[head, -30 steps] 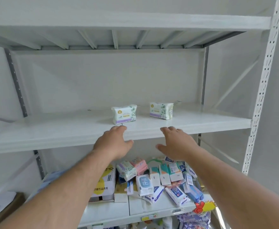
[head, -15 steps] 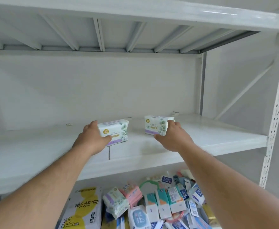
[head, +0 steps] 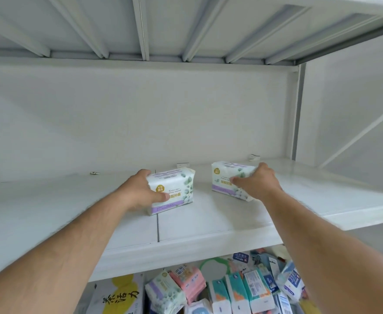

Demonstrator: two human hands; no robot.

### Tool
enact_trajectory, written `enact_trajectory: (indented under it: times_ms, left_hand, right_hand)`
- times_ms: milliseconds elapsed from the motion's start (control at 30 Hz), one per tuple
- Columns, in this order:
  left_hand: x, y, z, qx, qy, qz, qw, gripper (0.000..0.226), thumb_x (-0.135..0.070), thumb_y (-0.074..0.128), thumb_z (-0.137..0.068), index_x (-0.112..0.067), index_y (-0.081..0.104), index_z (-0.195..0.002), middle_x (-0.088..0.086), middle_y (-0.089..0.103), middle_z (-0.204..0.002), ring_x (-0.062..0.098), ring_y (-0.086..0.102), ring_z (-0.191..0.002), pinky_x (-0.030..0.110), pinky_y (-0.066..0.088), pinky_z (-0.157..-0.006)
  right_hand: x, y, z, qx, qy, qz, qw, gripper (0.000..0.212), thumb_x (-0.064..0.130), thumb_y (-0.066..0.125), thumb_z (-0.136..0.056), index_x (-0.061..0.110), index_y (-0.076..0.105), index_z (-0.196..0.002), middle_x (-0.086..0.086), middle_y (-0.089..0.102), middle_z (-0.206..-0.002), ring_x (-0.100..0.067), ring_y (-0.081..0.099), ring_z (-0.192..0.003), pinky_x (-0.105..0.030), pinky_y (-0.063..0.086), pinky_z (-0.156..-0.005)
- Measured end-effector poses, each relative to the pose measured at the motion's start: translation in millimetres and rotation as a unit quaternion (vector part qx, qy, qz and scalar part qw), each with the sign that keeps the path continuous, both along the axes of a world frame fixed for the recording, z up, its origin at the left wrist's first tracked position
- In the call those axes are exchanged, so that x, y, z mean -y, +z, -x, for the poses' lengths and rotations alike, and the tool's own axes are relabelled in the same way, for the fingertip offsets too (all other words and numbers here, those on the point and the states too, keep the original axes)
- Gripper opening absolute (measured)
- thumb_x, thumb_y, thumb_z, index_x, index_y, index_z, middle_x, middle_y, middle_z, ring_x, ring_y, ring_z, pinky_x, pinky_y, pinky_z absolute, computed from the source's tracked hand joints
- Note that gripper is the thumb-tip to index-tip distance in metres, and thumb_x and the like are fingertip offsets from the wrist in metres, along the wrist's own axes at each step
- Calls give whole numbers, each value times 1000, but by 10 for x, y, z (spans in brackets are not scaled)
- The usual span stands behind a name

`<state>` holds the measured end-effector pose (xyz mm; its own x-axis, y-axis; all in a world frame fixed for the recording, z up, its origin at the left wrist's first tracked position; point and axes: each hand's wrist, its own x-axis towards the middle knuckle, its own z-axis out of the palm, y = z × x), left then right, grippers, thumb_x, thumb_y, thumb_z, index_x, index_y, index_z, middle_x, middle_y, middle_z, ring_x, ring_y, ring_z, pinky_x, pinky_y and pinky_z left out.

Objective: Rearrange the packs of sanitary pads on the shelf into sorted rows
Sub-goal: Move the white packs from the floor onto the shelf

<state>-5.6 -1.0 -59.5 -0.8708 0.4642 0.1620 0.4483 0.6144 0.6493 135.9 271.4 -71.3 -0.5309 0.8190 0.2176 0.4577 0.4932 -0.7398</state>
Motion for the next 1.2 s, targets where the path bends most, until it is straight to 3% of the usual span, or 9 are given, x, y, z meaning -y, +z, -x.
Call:
enact_trajectory:
  times_ms: [67,200,300,400,500,733,933,1067,1200]
  left_hand:
    - [17,-8,20,19,1,-15,1000,98,-39,89,-65,-17,35,-144,-2,57,-120,18,58,-109,31,47,-92]
    - [59,-28,5,13,1,-34,999,71,-46,91,-56,-21,55,-112,-4,65,-107,16,64,-97,35,53,-86]
    - [107,-14,-141,-13,10,-50,999,61,-42,90,-62,-22,56,-109,-6,65,-102,14,63,-93,33,52,-82]
    - [198,42,-364,-35,11,-75,997,55,-40,88,-66,-24,57,-108,-7,64,-97,10,61,-86,27,46,-68]
    - [350,116,-613,-55,13,-81,995,51,-42,87,-68,-27,56,-106,-5,65,-93,12,60,-76,27,42,-61]
    - [964,178,-1452,-81,40,-106,990,57,-41,86,-69,-32,53,-114,-5,67,-91,16,65,-83,40,57,-81]
    - [1557,84,-2312,-72,88,-115,987,54,-39,85,-72,-29,54,-114,-10,67,-95,14,66,-87,41,56,-85]
    - [1970,-118,-2807,-56,125,-117,984,56,-35,87,-69,-28,57,-117,-8,68,-96,17,67,-88,45,57,-85]
    - [2372,-343,-3217,-40,156,-100,982,53,-31,87,-70,-27,59,-115,-4,68,-93,20,68,-78,44,60,-78]
  right_hand:
    - [-1,21,23,15,12,6,1000,85,54,84,-67,11,42,-128,-5,47,-122,-24,55,-97,-35,50,-78]
    - [25,35,18,-17,40,34,998,79,51,89,-49,11,58,-109,-2,66,-98,-21,66,-85,-31,54,-65]
    - [123,32,-87,-32,62,11,997,75,54,87,-48,14,59,-105,1,67,-93,-19,66,-82,-34,57,-66]
    - [292,90,-318,-59,78,-5,995,67,46,88,-64,16,47,-108,4,59,-99,-20,62,-90,-37,57,-72]
    - [430,157,-614,-89,102,-9,991,63,41,86,-72,20,41,-111,5,57,-102,-14,59,-87,-35,55,-65]
    - [882,216,-1613,-119,165,-47,978,70,42,84,-75,20,45,-130,6,59,-108,-4,56,-81,-22,41,-52]
    - [1271,108,-2414,-106,230,-21,967,63,44,86,-71,24,52,-119,5,67,-102,-14,69,-85,-34,58,-64]
    - [1552,-110,-2852,-69,273,-6,960,65,46,88,-66,25,53,-115,3,70,-97,-17,72,-78,-45,61,-74]
    - [1905,-352,-3230,-28,319,9,947,60,40,89,-68,24,54,-114,3,71,-94,-13,73,-70,-37,63,-67]
